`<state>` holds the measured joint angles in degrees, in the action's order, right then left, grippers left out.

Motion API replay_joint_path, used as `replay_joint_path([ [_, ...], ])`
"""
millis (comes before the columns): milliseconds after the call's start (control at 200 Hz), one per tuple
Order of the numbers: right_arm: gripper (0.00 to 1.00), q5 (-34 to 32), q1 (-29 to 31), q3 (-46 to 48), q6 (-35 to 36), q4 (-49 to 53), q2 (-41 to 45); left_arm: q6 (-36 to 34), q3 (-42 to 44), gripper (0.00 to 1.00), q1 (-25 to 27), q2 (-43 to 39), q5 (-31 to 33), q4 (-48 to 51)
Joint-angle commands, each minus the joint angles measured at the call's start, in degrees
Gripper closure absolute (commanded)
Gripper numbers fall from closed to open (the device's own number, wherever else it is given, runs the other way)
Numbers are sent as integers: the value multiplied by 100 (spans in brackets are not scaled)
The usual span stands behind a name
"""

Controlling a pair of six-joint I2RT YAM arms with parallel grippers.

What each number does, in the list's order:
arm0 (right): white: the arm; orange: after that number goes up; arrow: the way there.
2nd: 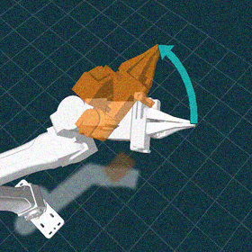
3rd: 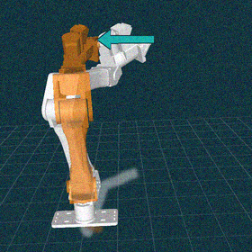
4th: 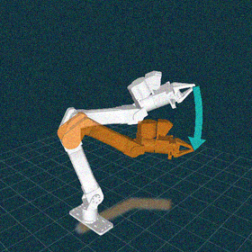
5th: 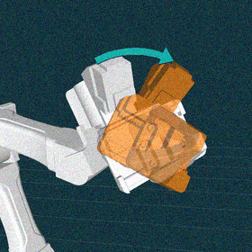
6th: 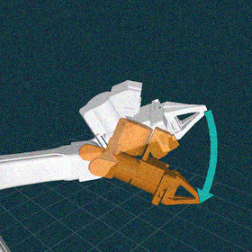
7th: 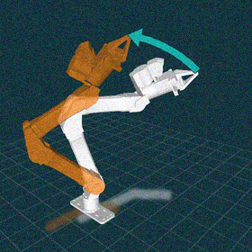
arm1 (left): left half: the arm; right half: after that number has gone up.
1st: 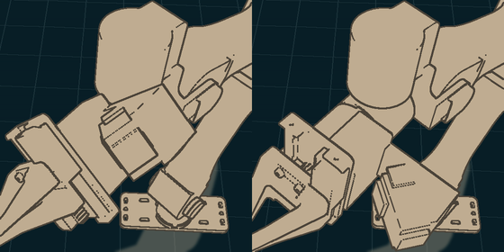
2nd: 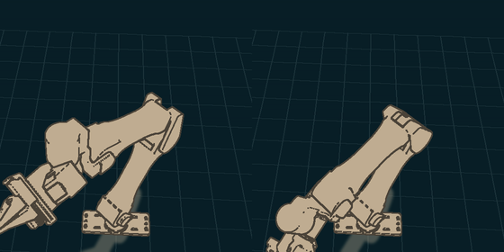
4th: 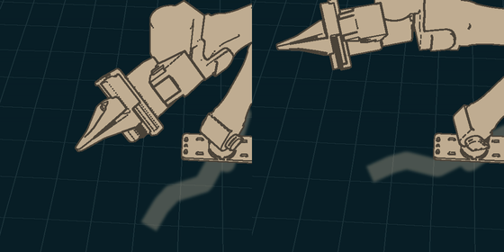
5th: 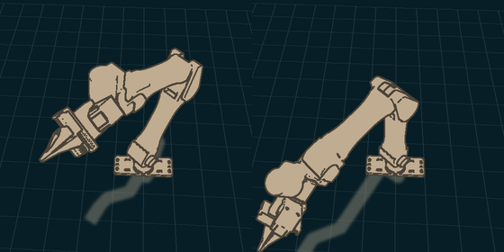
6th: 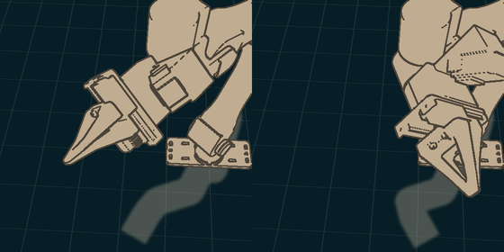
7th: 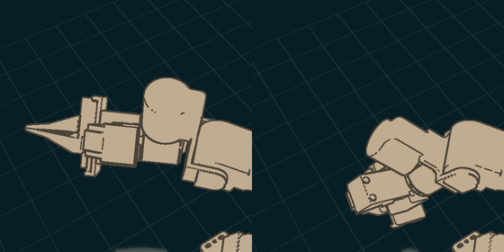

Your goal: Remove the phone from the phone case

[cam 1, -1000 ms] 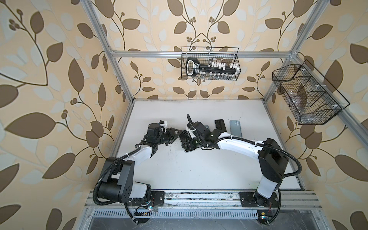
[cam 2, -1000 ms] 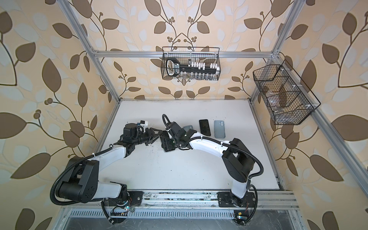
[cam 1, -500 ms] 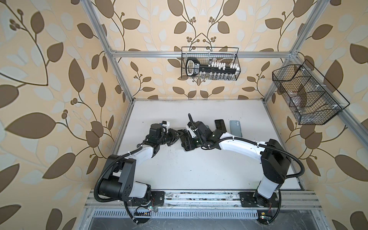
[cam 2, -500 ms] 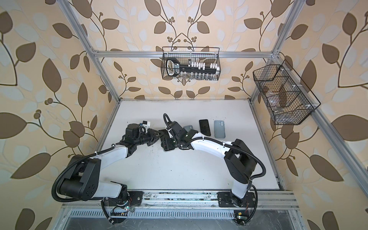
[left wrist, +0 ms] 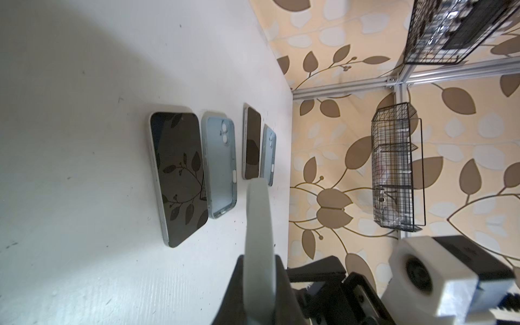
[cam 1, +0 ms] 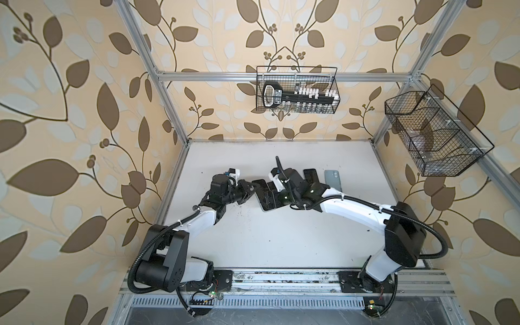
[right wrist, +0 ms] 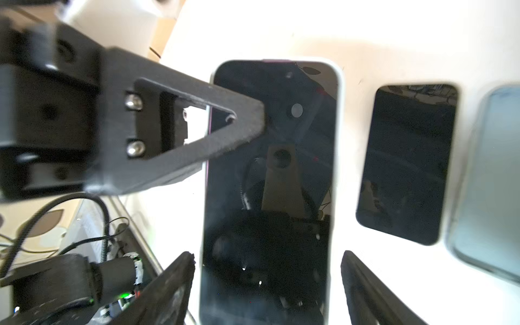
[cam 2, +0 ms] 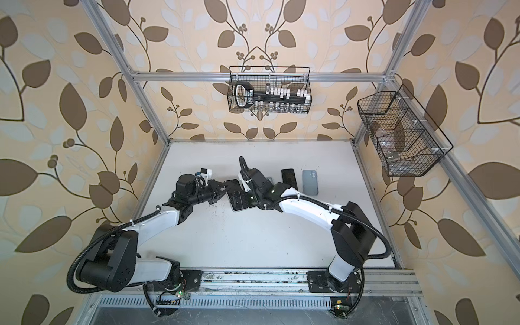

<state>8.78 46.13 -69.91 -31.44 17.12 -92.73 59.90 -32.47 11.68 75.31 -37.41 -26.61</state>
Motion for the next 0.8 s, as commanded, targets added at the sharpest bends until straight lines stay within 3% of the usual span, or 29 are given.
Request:
replay_joint_path([
  [0, 13, 685, -415, 191, 76, -285, 514, 413, -166, 100, 9, -464, 610, -742],
  [265, 17, 2154, -1560, 940, -221, -665, 1727, 1173, -254, 100, 168, -806, 1898, -1269],
  [435, 19, 2804, -2107, 1860, -869, -1696, 2346, 1447, -235, 100, 854, -804, 2987, -1742],
  [520, 24, 3048, -2202, 2255, -1204, -2171, 2506, 1419, -364, 100, 1204, -675, 3301, -1959],
  [795, 37, 2977, -1914, 3275, -2524, -4277, 2651, 1325, -647, 100, 1958, -174, 3813, -2585],
])
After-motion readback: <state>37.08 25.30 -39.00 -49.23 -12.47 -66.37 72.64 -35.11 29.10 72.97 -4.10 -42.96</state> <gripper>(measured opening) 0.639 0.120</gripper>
